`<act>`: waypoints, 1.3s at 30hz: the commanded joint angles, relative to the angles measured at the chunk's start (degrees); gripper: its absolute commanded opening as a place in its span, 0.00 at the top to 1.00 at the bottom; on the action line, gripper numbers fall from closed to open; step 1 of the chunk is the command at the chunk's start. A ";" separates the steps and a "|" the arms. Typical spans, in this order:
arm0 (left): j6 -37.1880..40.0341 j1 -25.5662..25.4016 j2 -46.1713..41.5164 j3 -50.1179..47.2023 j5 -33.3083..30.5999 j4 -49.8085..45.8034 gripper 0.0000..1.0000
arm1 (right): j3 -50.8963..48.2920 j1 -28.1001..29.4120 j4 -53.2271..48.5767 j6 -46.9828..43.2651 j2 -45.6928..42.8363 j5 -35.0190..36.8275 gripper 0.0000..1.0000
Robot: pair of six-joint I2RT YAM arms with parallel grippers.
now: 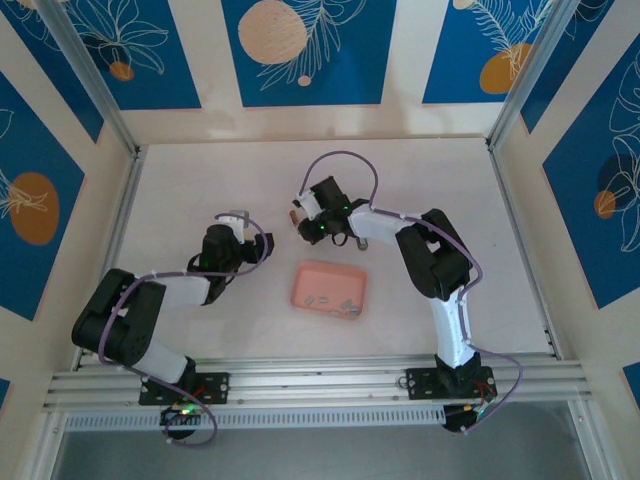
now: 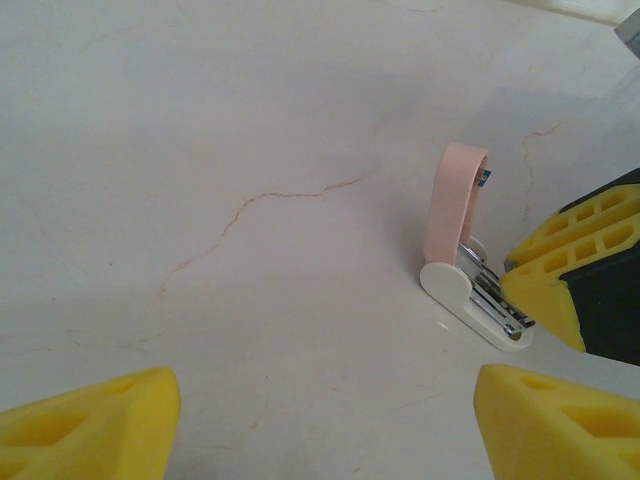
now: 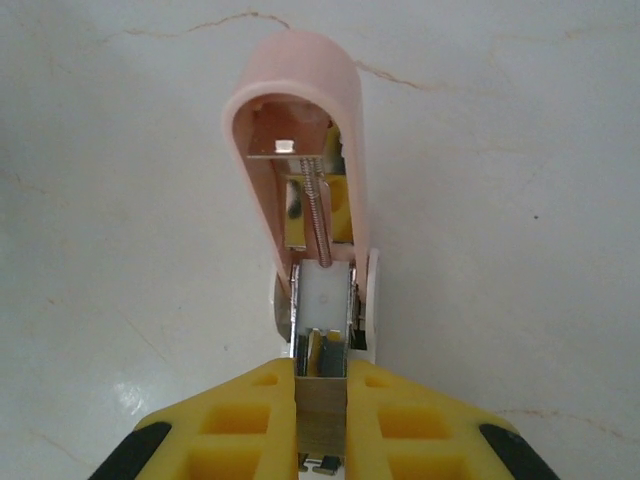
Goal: Load the staples into the stapler
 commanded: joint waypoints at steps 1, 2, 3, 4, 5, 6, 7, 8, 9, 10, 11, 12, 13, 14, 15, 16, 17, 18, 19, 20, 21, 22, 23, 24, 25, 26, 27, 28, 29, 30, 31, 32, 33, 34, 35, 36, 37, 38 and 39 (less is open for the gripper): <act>1.13 -0.43 -1.20 0.06 -0.29 -0.28 0.23 | 1.89 0.53 -0.48 -0.23 0.67 -1.01 0.84; 1.14 -0.43 -1.12 0.04 -0.29 -0.31 0.23 | 1.98 0.58 -0.56 -0.23 0.73 -0.87 0.84; 1.13 -0.44 -1.11 0.07 -0.29 -0.32 0.23 | 2.01 0.53 -0.57 -0.14 0.80 -0.82 0.84; 1.13 -0.43 -1.11 0.03 -0.30 -0.32 0.23 | 2.02 0.53 -0.57 -0.10 0.95 -0.68 0.84; 1.13 -0.43 -1.11 0.00 -0.30 -0.30 0.23 | 2.05 0.53 -0.57 -0.06 1.04 -0.59 0.84; 1.13 -0.43 -1.04 0.00 -0.33 -0.30 0.23 | 2.24 0.53 -0.71 -0.05 1.21 -0.59 0.84; 1.18 -0.43 -1.03 0.09 -0.29 -0.29 0.23 | 2.39 0.55 -0.79 0.02 1.39 -0.51 0.84; 1.22 -0.43 -1.03 0.06 -0.33 -0.26 0.23 | 2.57 0.54 -1.00 0.12 1.65 -0.34 0.84; 1.26 -0.42 -0.97 0.07 -0.34 -0.26 0.23 | 2.78 0.53 -1.29 0.25 1.93 -0.04 0.84; 1.31 -0.43 -0.94 0.04 -0.29 -0.33 0.23 | 2.89 0.53 -1.46 0.29 2.10 0.30 0.84; 1.31 -0.42 -0.94 0.03 -0.29 -0.34 0.23 | 2.97 0.53 -1.65 0.46 2.29 0.69 0.84; 1.31 -0.36 -0.94 0.04 -0.29 -0.27 0.23 | 2.85 0.53 -1.63 0.56 2.31 0.98 0.84; 1.40 -0.41 -0.94 0.01 -0.29 -0.26 0.23 | 2.85 0.53 -1.65 0.56 2.29 1.16 0.84; 1.40 -0.43 -0.95 0.07 -0.32 -0.26 0.23 | 2.79 0.53 -1.64 0.56 2.16 1.17 0.84; 1.40 -0.43 -0.94 0.07 -0.29 -0.34 0.23 | 2.83 0.54 -1.63 0.52 1.99 1.04 0.84; 1.40 -0.41 -0.94 0.04 -0.29 -0.33 0.23 | 2.78 0.52 -1.59 0.41 1.82 1.01 0.84; 1.34 -0.45 -0.87 0.04 -0.33 -0.34 0.23 | 2.67 0.61 -1.39 0.24 1.53 0.99 0.84; 1.40 -0.43 -0.85 0.10 -0.33 -0.26 0.23 | 2.47 0.71 -1.16 0.00 1.26 0.99 0.84; 1.40 -0.44 -0.85 0.09 -0.29 -0.32 0.23 | 2.21 0.72 -0.87 -0.20 0.86 0.99 0.84; 1.40 -0.43 -0.85 0.16 -0.29 -0.29 0.23 | 1.95 0.71 -0.57 -0.44 0.50 0.90 0.84; 1.40 -0.44 -0.93 0.09 -0.29 -0.26 0.23 | 1.62 0.83 -0.14 -0.71 0.06 0.82 0.84; 1.37 -0.43 -0.92 0.09 -0.29 -0.30 0.23 | 1.26 0.80 0.47 -0.84 -0.44 0.66 0.84; 1.42 -0.49 -0.94 0.10 -0.29 -0.27 0.23 | 0.81 0.82 0.97 -0.99 -0.90 0.55 0.84; 1.42 -0.51 -1.02 0.14 -0.29 -0.27 0.23 | 0.48 0.84 1.52 -1.18 -1.41 0.46 0.84; 1.48 -0.52 -1.03 0.16 -0.29 -0.31 0.23 | 0.21 0.79 1.89 -1.34 -1.72 0.43 0.84; 1.48 -0.52 -1.00 0.24 -0.29 -0.33 0.23 | -0.10 0.79 2.26 -1.42 -2.04 0.44 0.84; 1.49 -0.52 -1.02 0.20 -0.29 -0.27 0.23 | -0.23 0.79 2.41 -1.52 -2.16 0.55 0.84; 1.48 -0.52 -1.03 0.35 -0.29 -0.27 0.23 | -0.30 0.81 2.42 -1.46 -2.28 0.53 0.84; 1.53 -0.50 -1.03 0.31 -0.33 -0.32 0.23 | -0.39 0.82 2.40 -1.31 -2.15 0.57 0.84; 1.49 -0.58 -0.94 0.43 -0.38 -0.26 0.23 | -0.46 0.79 2.38 -1.12 -2.15 0.72 0.84; 1.48 -0.60 -0.83 0.47 -0.38 -0.11 0.23 | -0.50 0.79 2.29 -1.03 -2.11 0.73 0.84; 1.51 -0.61 -0.80 0.57 -0.33 -0.09 0.23 | -0.58 0.80 2.17 -0.78 -2.10 0.88 0.84; 1.54 -0.60 -0.77 0.61 -0.29 -0.08 0.23 | -0.80 0.73 2.15 -0.76 -2.02 0.99 0.84; 1.57 -0.65 -0.76 0.70 -0.27 -0.07 0.23 | -0.89 0.73 2.12 -0.71 -2.09 1.06 0.84; 1.57 -0.72 -0.75 0.77 -0.25 -0.06 0.23 | -1.09 0.70 2.12 -0.73 -2.12 1.23 0.84; 1.62 -0.69 -0.76 0.77 -0.20 -0.06 0.23 | -1.20 0.66 2.11 -0.64 -2.29 1.28 0.84; 1.70 -0.77 -0.72 0.79 -0.23 -0.03 0.23 | -1.29 0.62 2.12 -0.63 -2.43 1.34 0.84; 1.66 -0.78 -0.84 0.75 -0.20 -0.06 0.23 | -1.38 0.61 2.14 -0.69 -2.45 1.30 0.84; 1.66 -0.78 -0.80 0.79 -0.27 -0.08 0.23 | -1.44 0.62 2.21 -0.73 -2.46 1.26 0.84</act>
